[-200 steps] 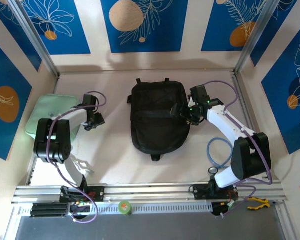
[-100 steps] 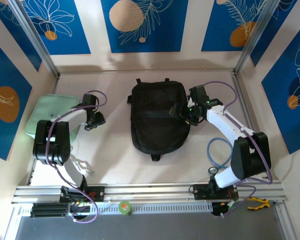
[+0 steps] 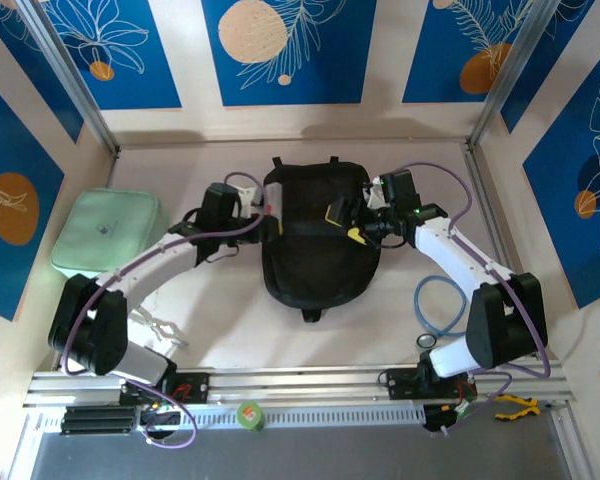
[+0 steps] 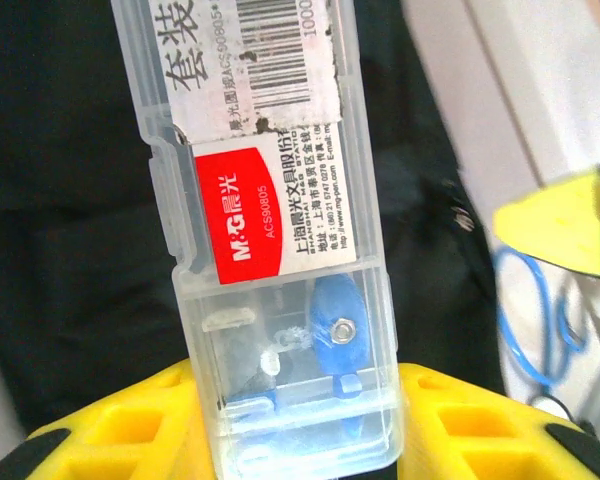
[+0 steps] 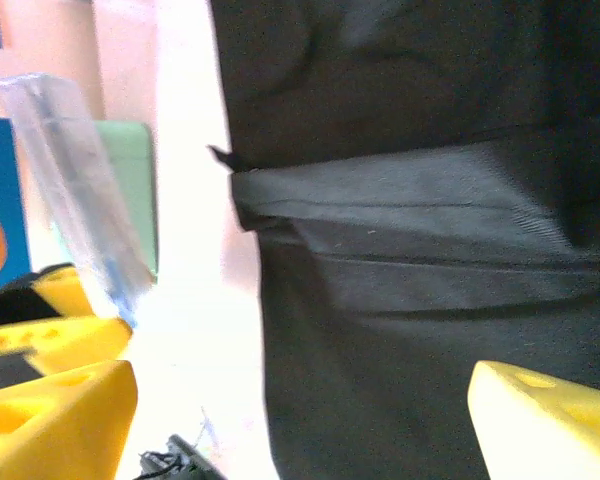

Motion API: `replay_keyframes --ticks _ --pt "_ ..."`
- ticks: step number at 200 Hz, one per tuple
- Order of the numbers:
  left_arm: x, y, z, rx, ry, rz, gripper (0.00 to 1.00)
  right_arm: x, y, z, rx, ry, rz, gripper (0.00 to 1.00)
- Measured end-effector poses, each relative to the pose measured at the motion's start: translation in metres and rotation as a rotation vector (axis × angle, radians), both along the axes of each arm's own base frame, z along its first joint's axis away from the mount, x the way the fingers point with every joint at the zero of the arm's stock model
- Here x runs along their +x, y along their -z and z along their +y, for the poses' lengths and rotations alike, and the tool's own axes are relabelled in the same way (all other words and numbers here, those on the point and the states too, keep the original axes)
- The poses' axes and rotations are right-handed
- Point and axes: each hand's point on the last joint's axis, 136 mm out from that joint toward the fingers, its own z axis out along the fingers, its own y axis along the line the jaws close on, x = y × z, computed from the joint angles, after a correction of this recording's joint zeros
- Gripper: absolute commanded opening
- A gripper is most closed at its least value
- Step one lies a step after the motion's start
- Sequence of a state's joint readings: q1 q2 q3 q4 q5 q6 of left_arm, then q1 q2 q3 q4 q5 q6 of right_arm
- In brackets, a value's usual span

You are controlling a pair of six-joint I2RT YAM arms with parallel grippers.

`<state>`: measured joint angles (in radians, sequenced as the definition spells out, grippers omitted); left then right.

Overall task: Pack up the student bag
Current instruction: Pick up the loose stationery from the middle-left of the table, then pass the loose stationery.

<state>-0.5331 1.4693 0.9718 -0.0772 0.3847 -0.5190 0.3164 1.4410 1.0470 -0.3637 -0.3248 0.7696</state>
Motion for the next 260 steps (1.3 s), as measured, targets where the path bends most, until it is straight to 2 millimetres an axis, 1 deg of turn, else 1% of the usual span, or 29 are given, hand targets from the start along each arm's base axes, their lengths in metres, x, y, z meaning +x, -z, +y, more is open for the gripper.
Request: replay_keyframes --ticks 21,53,67,80,108,137,154,173,207,215,220,236,242,260 --pt "-0.014 0.000 -0.025 -0.027 0.084 -0.006 0.40 -0.003 -0.004 0.009 0.029 -0.020 0.002 0.86" --pt "-0.023 0.013 -0.047 -0.033 0.151 0.014 0.40 -0.003 -0.009 0.015 0.059 -0.027 0.001 0.82" --pt "-0.027 0.019 -0.052 -0.027 0.170 0.027 0.40 -0.003 -0.010 0.016 0.066 -0.022 0.010 0.79" --pt "-0.028 0.020 -0.055 -0.023 0.182 0.025 0.40 0.001 -0.011 0.017 0.070 -0.018 0.019 0.74" --pt "-0.029 0.014 -0.060 -0.030 0.203 0.005 0.40 0.011 -0.012 0.023 0.085 -0.018 0.036 0.65" --pt "-0.029 0.007 -0.065 -0.038 0.224 -0.014 0.40 0.014 0.000 0.029 0.090 -0.030 0.078 0.58" --pt "-0.032 0.007 -0.065 -0.025 0.248 -0.020 0.40 0.013 0.006 0.032 0.096 -0.046 0.100 0.51" --pt "-0.035 0.010 -0.064 0.005 0.274 -0.024 0.40 0.014 0.003 0.035 0.105 -0.066 0.098 0.41" --pt "-0.037 0.008 -0.063 0.031 0.303 -0.041 0.41 0.015 -0.005 0.037 0.130 -0.088 0.079 0.18" --pt "-0.036 0.008 -0.063 0.032 0.303 -0.043 0.43 0.015 -0.004 0.036 0.129 -0.088 0.083 0.14" --pt "-0.036 0.007 -0.063 0.032 0.303 -0.046 0.46 0.016 -0.004 0.036 0.130 -0.090 0.081 0.13" --pt "-0.036 0.007 -0.063 0.041 0.310 -0.060 0.68 0.016 -0.005 0.035 0.140 -0.088 0.089 0.12" --pt "-0.036 0.008 -0.062 0.050 0.311 -0.065 0.74 0.017 -0.006 0.035 0.145 -0.087 0.086 0.11" --pt "-0.034 0.013 -0.055 0.092 0.283 -0.065 0.83 0.021 -0.008 0.031 0.155 -0.076 0.066 0.11"
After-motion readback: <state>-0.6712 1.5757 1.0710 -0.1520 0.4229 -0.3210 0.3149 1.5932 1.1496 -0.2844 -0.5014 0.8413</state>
